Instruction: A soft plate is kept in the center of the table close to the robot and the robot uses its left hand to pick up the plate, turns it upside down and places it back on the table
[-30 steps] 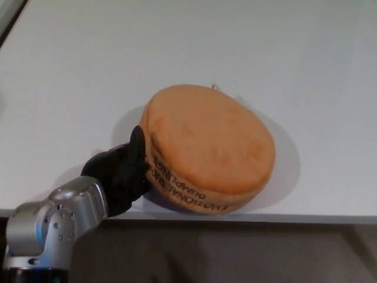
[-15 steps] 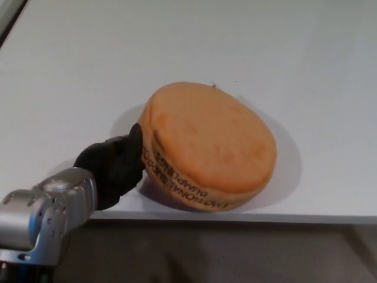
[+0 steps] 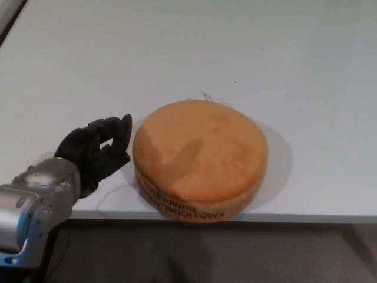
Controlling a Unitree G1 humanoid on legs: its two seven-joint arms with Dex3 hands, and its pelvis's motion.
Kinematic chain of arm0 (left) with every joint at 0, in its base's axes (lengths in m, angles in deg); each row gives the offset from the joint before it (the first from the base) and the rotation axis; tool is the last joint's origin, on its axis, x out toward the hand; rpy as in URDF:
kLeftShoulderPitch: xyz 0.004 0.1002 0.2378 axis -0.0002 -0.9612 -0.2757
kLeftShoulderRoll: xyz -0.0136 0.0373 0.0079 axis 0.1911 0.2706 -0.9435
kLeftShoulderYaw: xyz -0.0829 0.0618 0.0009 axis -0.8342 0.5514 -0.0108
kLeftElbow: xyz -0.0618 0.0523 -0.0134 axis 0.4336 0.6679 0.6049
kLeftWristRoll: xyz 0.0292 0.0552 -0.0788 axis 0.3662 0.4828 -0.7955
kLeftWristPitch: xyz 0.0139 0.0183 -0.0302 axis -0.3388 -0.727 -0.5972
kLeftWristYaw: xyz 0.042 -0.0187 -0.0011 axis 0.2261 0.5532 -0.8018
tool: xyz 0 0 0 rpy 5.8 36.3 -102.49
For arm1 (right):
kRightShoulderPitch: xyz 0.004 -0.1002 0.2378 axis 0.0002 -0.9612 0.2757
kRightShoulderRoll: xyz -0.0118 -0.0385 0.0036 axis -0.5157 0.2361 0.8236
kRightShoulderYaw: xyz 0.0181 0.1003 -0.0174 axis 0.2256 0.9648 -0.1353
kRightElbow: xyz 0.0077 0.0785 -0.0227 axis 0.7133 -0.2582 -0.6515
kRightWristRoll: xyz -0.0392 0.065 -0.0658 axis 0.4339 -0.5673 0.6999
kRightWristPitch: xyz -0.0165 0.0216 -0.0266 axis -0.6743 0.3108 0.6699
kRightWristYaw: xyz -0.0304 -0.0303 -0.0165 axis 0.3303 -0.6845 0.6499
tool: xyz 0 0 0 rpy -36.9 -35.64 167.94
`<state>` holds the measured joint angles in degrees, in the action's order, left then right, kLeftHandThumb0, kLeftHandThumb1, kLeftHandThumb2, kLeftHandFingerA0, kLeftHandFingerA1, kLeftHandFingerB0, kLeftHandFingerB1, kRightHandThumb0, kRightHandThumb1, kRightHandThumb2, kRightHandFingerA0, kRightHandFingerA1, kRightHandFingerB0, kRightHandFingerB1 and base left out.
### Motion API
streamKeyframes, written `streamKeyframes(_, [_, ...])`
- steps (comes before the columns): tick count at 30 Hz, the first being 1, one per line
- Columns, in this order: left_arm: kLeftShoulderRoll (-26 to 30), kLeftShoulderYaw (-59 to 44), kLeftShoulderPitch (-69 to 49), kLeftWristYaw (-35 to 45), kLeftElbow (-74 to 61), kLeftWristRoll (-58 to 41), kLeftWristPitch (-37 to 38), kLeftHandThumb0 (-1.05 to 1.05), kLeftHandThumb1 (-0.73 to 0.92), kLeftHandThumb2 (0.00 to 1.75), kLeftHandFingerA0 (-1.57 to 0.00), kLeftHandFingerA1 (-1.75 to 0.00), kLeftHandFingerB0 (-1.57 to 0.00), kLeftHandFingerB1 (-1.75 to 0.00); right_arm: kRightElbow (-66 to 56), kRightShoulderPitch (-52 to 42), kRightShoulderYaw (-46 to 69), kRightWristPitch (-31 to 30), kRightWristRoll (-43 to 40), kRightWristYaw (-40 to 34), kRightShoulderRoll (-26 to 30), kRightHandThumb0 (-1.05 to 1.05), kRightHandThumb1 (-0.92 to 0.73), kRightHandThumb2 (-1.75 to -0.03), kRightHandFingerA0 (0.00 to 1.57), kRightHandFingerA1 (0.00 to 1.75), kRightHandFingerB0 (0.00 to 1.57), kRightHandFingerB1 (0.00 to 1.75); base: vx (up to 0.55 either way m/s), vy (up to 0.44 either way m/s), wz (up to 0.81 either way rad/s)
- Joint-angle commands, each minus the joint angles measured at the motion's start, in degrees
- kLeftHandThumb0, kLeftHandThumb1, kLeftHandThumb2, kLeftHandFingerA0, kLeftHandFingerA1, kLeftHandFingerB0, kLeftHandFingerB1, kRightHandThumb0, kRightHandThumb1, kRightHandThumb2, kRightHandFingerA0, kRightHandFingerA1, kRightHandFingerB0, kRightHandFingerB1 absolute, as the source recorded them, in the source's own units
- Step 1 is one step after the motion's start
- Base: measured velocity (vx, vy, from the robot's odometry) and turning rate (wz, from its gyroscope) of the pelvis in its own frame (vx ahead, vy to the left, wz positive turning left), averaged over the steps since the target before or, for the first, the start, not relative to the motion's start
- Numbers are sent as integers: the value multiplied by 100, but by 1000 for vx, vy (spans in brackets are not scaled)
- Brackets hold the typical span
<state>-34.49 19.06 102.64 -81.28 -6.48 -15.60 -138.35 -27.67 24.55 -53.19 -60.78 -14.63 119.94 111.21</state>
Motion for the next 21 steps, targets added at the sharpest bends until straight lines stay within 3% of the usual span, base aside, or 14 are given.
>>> streamKeyframes(1, [284, -29, 93, 70, -222, 327, -60, -99, 92, 79, 0, 0, 0, 0, -107, -22, 48, -57, -71, -82, 35, -82, -92, -73, 25, 41, 5, 20, 0, 0, 0])
streamKeyframes(5, [392, 29, -62, 50, -491, 505, 92, -104, 92, 75, 0, 0, 0, 0, -141, -21, 65, -156, -179, -47, 23, -81, -92, -72, 25, 42, 5, 21, 0, 0, 0])
streamKeyframes(6, [599, 254, -286, 98, -695, 771, 490, -105, 79, 122, 0, -19, 0, -3, -96, 0, 66, -125, -180, -23, 26, -83, -92, -72, 25, 42, 5, 20, 0, 0, 0])
streamKeyframes(9, [776, 437, -916, 115, -1142, 1160, 1437, -105, 80, 121, 0, -15, 0, 0, -51, 37, 63, -131, -173, 3, 46, -83, -92, -72, 23, 42, 4, 20, 0, 0, 0])
streamKeyframes(10, [801, 481, -1055, 92, -1217, 1263, 1650, -96, 74, 119, 0, -20, 0, -7, -53, 33, 64, -126, -151, -4, 55, -83, -92, -72, 23, 41, 4, 20, 0, 0, 0])
streamKeyframes(12, [909, 602, -1321, 34, -1306, 1562, 2145, -98, 77, 120, -3, -30, -1, -4, -6, 57, 59, -79, -158, 33, 56, -82, -92, -73, 23, 42, 4, 20, 0, 0, 0])
streamKeyframes(13, [900, 566, -1768, 36, -1472, 1687, 2780, -96, 75, 117, -12, -47, 0, -6, 9, 39, 50, -30, -84, 2, 54, -83, -92, -73, 24, 42, 5, 20, 0, 0, 0])
streamKeyframes(14, [883, 548, -1926, 40, -1531, 1706, 2974, -95, 74, 117, -6, -46, 0, -8, 15, 36, 52, -33, -93, 10, 51, -83, -92, -73, 24, 42, 5, 20, 0, 0, 0])
streamKeyframes(15, [855, 523, -2149, 53, -1609, 1731, 3242, -100, 77, 118, -8, -39, -7, -5, 27, 35, 57, -42, -117, 28, 49, -83, -92, -73, 24, 42, 5, 20, 0, 0, 0])
streamKeyframes(19, [761, 435, -2844, 78, -1766, 1837, 4185, -96, 69, 118, -6, -23, -9, -10, 18, 25, 69, -28, -146, 51, 44, -82, -92, -73, 24, 41, 5, 20, 0, 0, 0])
streamKeyframes(20, [725, 399, -2974, 109, -1780, 1819, 4377, -105, 92, 71, 0, -32, 0, -27, -7, 12, 70, -24, -127, 32, 41, -82, -92, -73, 24, 41, 5, 20, 0, 0, 0])
streamKeyframes(21, [700, 366, -3129, 137, -1801, 1816, 4579, -94, 69, 118, -7, -17, -10, -12, -36, -1, 72, -33, -106, -2, 33, -81, -92, -73, 25, 40, 6, 21, 0, 0, 0])
